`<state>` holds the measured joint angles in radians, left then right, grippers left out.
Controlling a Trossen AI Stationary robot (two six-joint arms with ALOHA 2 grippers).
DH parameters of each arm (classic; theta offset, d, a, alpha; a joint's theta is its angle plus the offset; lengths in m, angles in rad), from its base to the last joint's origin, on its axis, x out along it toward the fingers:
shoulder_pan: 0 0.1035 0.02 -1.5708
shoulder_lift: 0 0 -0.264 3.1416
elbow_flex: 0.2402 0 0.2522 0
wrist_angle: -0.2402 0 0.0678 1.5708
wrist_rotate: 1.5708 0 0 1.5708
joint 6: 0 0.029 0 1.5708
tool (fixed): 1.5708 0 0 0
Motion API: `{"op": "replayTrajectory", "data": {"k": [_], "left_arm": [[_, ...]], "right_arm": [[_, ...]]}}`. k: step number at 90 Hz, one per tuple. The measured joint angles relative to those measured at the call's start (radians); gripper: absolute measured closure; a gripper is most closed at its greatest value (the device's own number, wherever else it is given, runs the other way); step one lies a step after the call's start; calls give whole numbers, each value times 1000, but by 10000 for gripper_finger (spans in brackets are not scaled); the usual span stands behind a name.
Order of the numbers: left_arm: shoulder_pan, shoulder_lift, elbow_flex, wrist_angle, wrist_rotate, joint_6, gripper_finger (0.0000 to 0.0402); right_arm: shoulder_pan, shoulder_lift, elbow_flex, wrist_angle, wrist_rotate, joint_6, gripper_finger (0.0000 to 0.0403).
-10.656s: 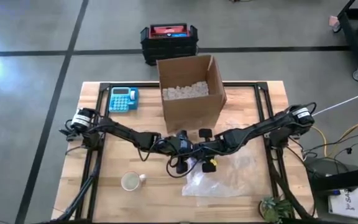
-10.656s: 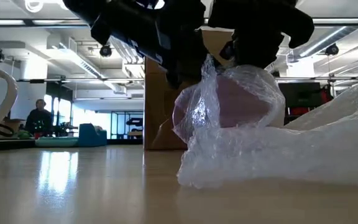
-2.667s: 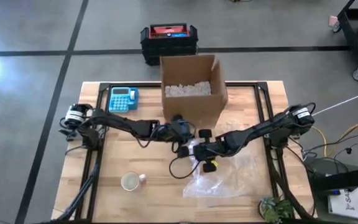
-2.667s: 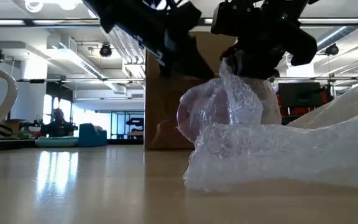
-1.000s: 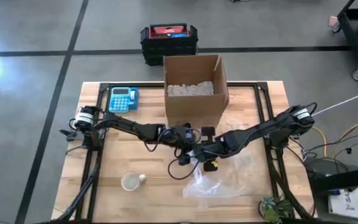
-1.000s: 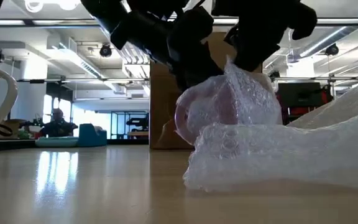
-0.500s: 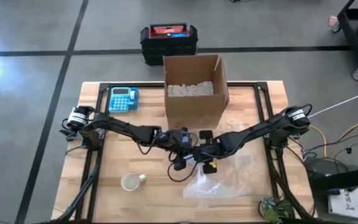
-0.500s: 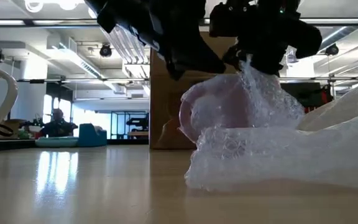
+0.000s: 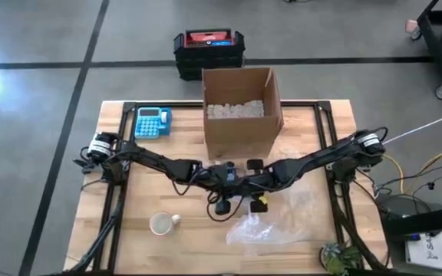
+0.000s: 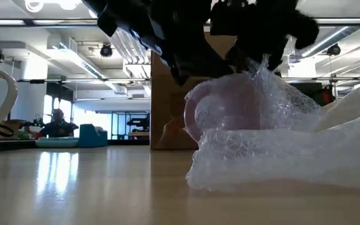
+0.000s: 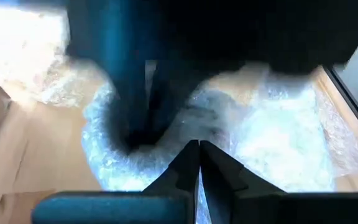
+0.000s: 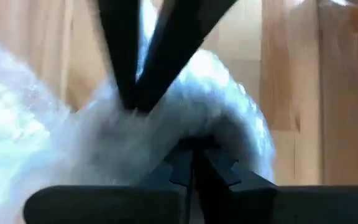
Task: Wrap mug
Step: Wrap the purple mug with bubble wrap
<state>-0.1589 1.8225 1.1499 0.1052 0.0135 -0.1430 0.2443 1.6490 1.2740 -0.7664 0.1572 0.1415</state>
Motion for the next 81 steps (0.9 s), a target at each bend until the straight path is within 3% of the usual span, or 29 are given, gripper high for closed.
{"op": "replayTrajectory", "data": {"k": [8,19,27,81], "left_arm": [[0,-1,0,2,0,0,402],[0,-1,0,3,-1,2,402],[0,-1,0,3,-1,2,402],[2,-2,-2,4,-5,1,402]], "right_arm": [[0,-38,52,-77,-24,19,403],[1,-54,74,-80,-185,26,403],[7,-51,60,-80,-224,43,403],[2,129,-5,26,-56,15,403]]}}
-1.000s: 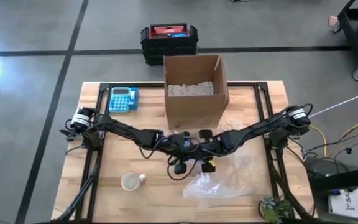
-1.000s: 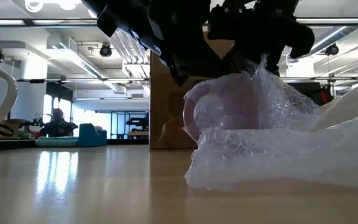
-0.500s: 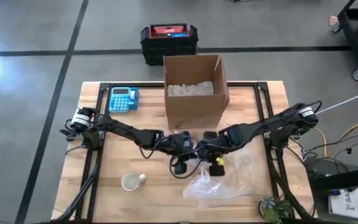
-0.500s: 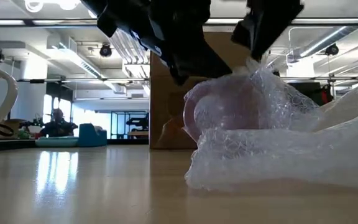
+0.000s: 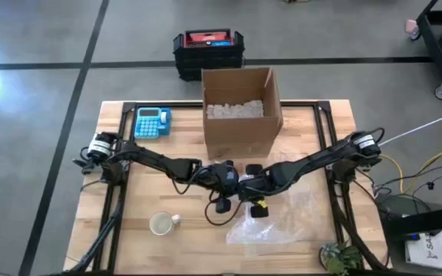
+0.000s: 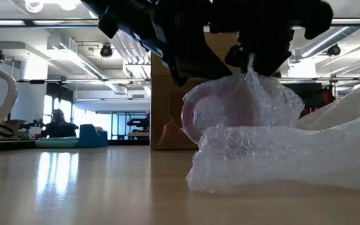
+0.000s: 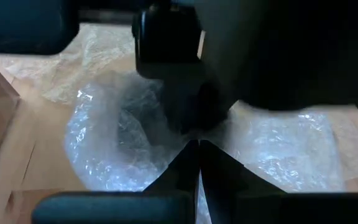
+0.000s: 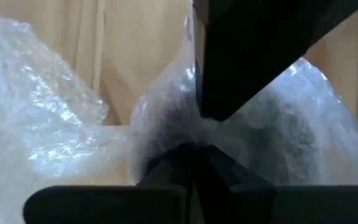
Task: Wrap mug
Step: Wrap the purple mug with bubble wrap
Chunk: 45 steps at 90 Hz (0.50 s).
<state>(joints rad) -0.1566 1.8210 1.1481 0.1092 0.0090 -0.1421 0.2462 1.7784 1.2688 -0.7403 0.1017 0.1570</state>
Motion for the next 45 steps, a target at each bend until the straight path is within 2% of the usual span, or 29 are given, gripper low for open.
{"op": "replayTrajectory", "data": {"k": [31,45], "left_arm": [[-1,0,0,3,0,3,402],[-1,0,0,4,1,4,402]], "right_arm": [[-7,-170,72,-135,24,-52,403],[-45,-179,66,-115,185,-64,403]]}}
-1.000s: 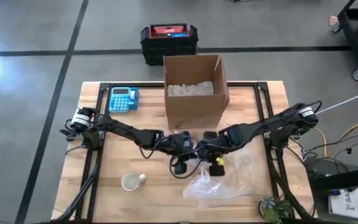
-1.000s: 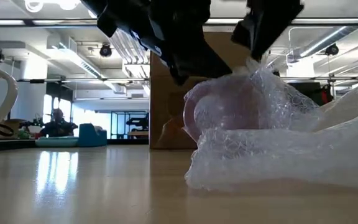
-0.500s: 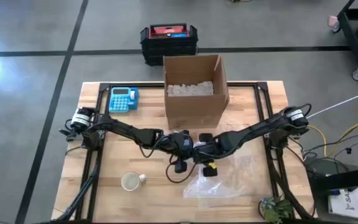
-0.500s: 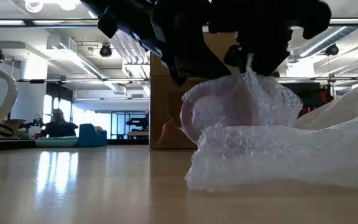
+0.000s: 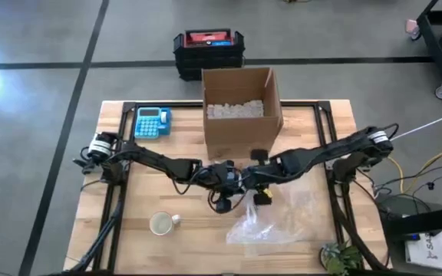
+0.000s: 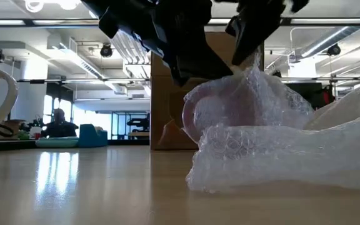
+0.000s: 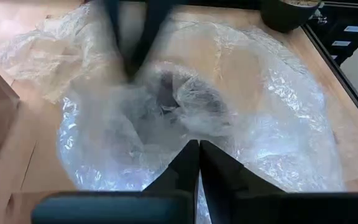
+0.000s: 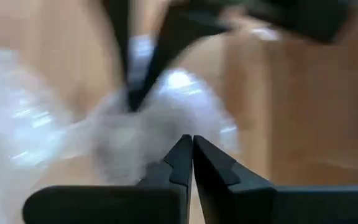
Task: Wrap mug
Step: Wrap the purple mug with bubble wrap
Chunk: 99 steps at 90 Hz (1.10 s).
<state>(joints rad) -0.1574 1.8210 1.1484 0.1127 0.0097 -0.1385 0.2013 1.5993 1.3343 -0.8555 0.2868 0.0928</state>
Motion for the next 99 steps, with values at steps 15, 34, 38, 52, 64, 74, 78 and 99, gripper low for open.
{"op": "replayTrajectory", "data": {"k": [15,34,38,52,64,74,78,99], "left_arm": [[0,0,-1,-4,1,-1,402],[-2,0,-1,-7,8,-2,402],[-2,0,-1,-6,7,-2,402],[1,0,1,1,2,-3,402],[0,-3,1,0,1,-9,402],[0,-28,8,-49,0,-29,402],[0,-42,17,-94,0,-33,402],[-6,-144,51,-416,0,-53,402]], "right_arm": [[-15,47,-23,57,-34,-40,403],[34,75,-34,57,-126,-11,403],[42,83,-36,60,-129,-7,403],[47,122,-71,87,-126,11,403],[47,164,-104,122,-111,11,403],[47,173,-105,130,-110,11,403],[47,172,-106,137,-111,11,403],[47,154,-107,143,-119,11,403]]}}
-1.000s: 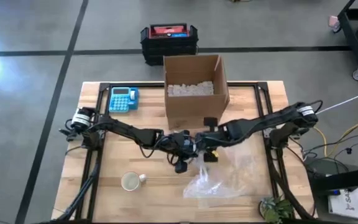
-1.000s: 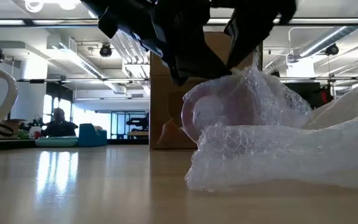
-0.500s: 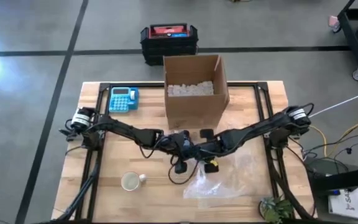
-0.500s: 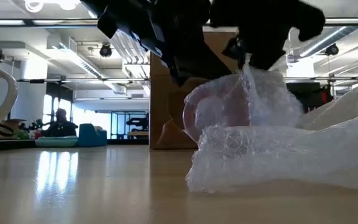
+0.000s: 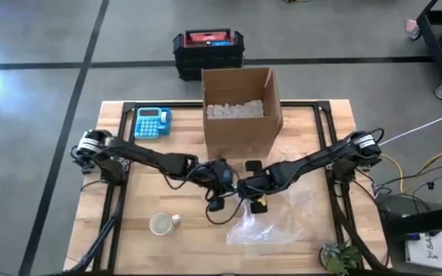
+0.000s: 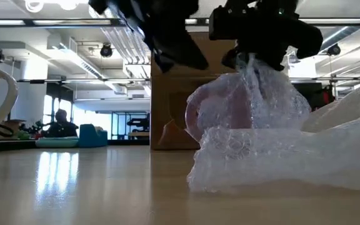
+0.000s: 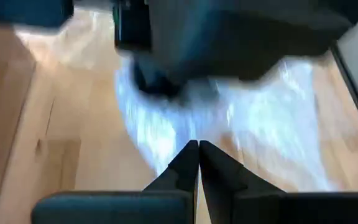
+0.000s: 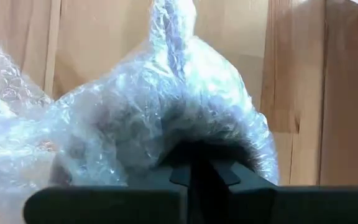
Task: Wrap mug
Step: Wrap the purple mug with bubble wrap
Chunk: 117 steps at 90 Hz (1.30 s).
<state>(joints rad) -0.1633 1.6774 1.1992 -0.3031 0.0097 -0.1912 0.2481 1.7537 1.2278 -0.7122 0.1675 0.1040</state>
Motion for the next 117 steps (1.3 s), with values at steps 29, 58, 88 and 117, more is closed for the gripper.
{"op": "replayTrajectory", "data": {"k": [29,58,88,117], "left_arm": [[4,24,-97,92,1,-14,315],[8,155,-132,340,9,-37,151],[7,216,-94,433,-18,-28,303],[-19,176,-81,385,-12,-55,385]], "right_arm": [[2,-3,-1,14,1,0,403],[2,-4,-2,19,1,0,403],[6,-7,11,4,8,11,403],[52,-129,188,-283,-7,47,403]]}}
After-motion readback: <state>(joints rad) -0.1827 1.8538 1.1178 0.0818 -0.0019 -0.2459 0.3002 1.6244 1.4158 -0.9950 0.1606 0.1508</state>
